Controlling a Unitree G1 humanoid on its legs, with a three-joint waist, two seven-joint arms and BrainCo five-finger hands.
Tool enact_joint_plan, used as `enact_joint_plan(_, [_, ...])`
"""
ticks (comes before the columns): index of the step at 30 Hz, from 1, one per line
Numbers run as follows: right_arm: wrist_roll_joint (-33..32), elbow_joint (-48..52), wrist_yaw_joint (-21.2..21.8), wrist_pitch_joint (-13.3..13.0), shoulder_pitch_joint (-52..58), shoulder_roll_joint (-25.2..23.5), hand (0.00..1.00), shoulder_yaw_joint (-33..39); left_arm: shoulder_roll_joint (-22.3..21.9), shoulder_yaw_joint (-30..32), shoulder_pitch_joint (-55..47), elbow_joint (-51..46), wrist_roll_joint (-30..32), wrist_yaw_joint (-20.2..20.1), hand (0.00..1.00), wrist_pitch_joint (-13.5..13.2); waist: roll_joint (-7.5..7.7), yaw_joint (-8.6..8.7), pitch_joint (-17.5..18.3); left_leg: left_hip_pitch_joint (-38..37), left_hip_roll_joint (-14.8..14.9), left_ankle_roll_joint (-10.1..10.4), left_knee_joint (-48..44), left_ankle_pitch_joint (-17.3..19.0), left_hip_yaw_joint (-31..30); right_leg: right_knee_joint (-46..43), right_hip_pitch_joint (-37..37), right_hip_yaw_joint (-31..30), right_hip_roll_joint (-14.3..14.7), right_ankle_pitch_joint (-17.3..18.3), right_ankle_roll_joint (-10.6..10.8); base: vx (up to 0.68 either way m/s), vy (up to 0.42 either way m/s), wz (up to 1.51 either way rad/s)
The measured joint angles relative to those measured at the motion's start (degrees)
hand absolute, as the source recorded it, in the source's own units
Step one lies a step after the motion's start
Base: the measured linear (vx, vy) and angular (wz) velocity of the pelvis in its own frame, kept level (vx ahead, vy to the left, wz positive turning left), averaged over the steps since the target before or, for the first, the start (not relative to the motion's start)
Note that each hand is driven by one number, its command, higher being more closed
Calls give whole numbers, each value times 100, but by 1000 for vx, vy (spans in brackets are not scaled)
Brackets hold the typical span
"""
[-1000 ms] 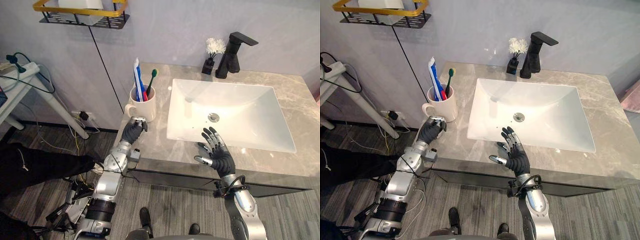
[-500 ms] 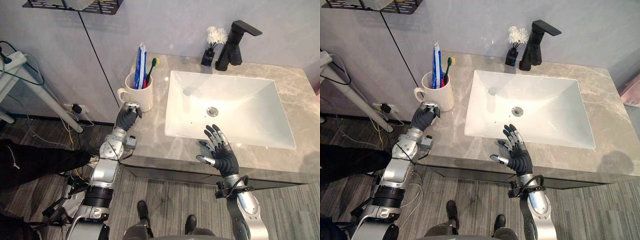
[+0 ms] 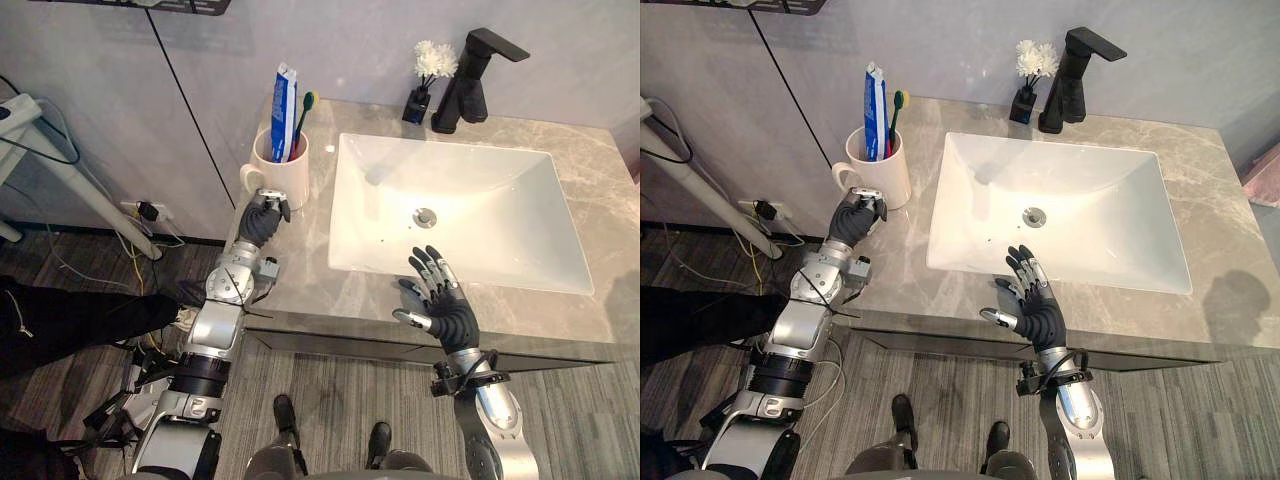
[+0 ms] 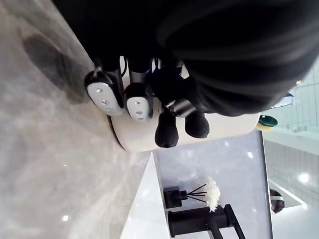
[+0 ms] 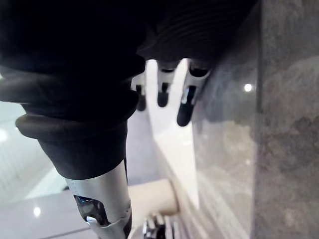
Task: Organize washtable
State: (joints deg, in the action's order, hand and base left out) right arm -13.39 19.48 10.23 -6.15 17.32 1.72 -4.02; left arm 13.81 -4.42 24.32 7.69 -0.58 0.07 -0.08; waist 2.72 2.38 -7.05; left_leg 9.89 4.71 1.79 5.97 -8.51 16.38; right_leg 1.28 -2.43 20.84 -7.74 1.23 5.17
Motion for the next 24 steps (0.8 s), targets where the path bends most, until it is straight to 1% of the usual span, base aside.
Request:
enact_joint_plan(6, [-1, 90, 3, -11, -2, 12, 0, -33, 50, -28, 234, 245, -98, 4, 100, 27, 16, 19, -47, 57, 15, -1, 0, 0, 94, -5, -112, -90, 0, -31, -8, -2, 14, -8])
enact_joint_plan(10, [-1, 167, 1, -15, -3, 146, 0, -30, 76, -117, 533, 442, -100, 33, 100, 33, 24, 13, -66, 124, 17, -2, -1, -4, 114, -3, -192, -107, 25, -62, -42, -2, 5, -1])
enact_joint_plan(13, [-1, 205, -5, -40, -7, 147, 0, -27, 124, -179, 805, 652, -99, 116, 100, 30, 63, 12, -154, 129, 29, -2, -1, -5, 122, -1, -202, -104, 46, -80, -67, -3, 6, -2])
enact_joint_plan(15, [-1, 227, -7, -62, -7, 150, 0, -26, 192, -191, 974, 764, -100, 144, 100, 29, 88, 20, -184, 159, 36, -2, 0, -5, 134, -3, -242, -118, 53, -88, -75, -8, 8, -2])
enact_joint_plan(20, [-4, 308, -11, -226, -7, 198, 0, -27, 446, -224, 1440, 1025, -103, 260, 100, 27, 132, 21, -330, 221, 42, -2, 0, -4, 207, -3, -344, -202, 54, -132, -73, -8, 23, -7])
enact_joint_plan(24, [-4, 422, -11, -238, -7, 205, 0, -27, 562, -224, 1718, 1132, -103, 298, 100, 28, 168, 46, -438, 251, 45, -8, -1, -9, 242, -2, -393, -228, 53, -151, -71, 13, 21, -5])
